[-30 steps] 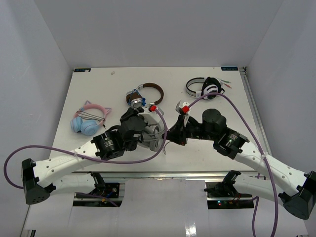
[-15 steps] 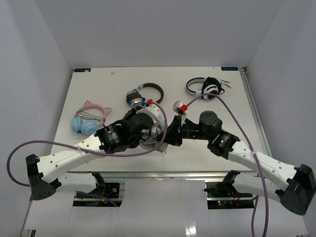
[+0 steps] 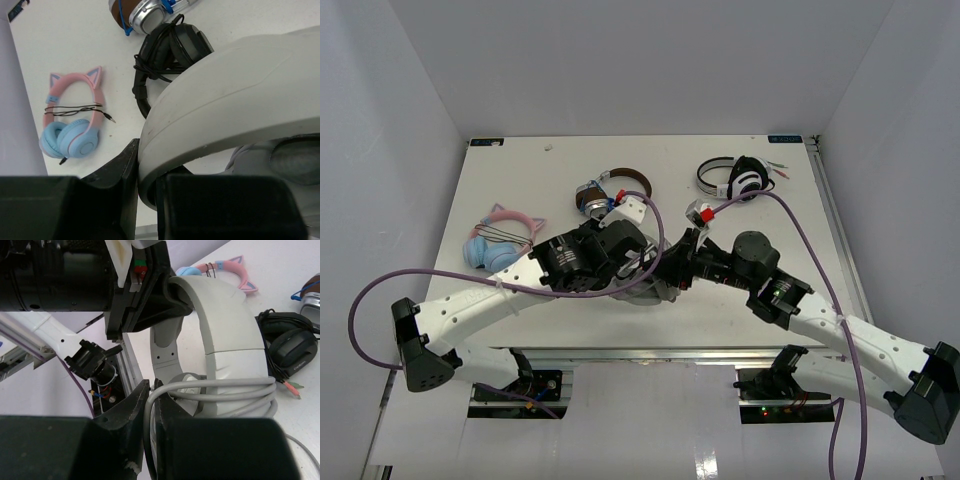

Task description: Wrap the headphones

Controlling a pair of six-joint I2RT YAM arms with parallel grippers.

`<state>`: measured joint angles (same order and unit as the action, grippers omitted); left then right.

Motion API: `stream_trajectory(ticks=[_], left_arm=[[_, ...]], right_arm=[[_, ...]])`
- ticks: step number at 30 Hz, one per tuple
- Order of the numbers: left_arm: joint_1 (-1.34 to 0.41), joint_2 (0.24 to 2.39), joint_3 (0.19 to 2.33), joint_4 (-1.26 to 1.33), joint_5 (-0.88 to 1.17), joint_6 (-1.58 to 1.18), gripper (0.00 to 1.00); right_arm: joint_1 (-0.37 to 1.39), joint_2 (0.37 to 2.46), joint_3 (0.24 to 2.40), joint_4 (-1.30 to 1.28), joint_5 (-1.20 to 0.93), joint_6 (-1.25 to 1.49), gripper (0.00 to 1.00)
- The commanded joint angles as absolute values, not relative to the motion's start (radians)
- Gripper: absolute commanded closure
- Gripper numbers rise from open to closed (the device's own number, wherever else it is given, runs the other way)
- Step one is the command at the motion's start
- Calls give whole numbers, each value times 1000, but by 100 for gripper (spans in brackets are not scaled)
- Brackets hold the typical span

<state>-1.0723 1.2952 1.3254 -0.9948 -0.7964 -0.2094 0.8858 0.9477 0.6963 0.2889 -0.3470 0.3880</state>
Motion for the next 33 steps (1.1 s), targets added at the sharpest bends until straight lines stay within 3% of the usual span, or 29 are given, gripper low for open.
stream_trajectory(ticks=[1, 33], left_arm=[[-1077, 1259, 1401, -930, -708, -389, 100], [-1039, 1178, 1409, -933, -746, -482, 100]], right_arm=[[896, 914, 683, 278, -244, 383, 86], [905, 781, 654, 101, -233, 332, 78]])
